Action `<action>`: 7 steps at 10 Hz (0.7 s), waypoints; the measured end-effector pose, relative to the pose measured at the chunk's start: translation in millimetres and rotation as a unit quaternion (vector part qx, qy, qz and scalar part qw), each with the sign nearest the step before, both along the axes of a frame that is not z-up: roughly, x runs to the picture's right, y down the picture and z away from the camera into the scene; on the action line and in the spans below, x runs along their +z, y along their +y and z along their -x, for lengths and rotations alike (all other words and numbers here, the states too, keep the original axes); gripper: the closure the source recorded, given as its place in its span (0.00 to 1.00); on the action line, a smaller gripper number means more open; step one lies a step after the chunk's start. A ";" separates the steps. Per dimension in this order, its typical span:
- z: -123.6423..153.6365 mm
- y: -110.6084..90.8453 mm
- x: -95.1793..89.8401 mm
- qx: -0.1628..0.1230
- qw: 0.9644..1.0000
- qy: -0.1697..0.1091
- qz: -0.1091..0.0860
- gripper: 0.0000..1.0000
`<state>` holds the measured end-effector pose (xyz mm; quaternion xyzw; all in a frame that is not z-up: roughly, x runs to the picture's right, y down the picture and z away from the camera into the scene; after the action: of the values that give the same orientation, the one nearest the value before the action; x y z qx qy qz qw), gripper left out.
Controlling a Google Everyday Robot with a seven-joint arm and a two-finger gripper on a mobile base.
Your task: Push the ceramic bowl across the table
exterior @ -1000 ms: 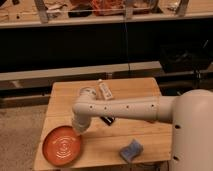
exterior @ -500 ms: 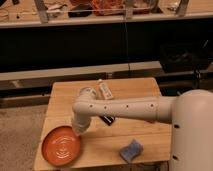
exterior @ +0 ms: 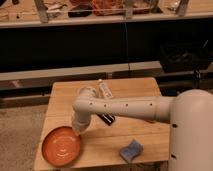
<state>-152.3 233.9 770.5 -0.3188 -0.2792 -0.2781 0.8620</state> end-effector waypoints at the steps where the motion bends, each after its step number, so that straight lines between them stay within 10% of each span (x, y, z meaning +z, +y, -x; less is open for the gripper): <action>1: 0.0 -1.2 1.5 0.003 1.000 0.001 0.005 0.98; 7: 4.4 -0.5 11.8 0.025 0.999 0.009 0.030 0.98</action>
<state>-156.7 233.4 782.3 -0.3401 -0.2878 -0.2452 0.8610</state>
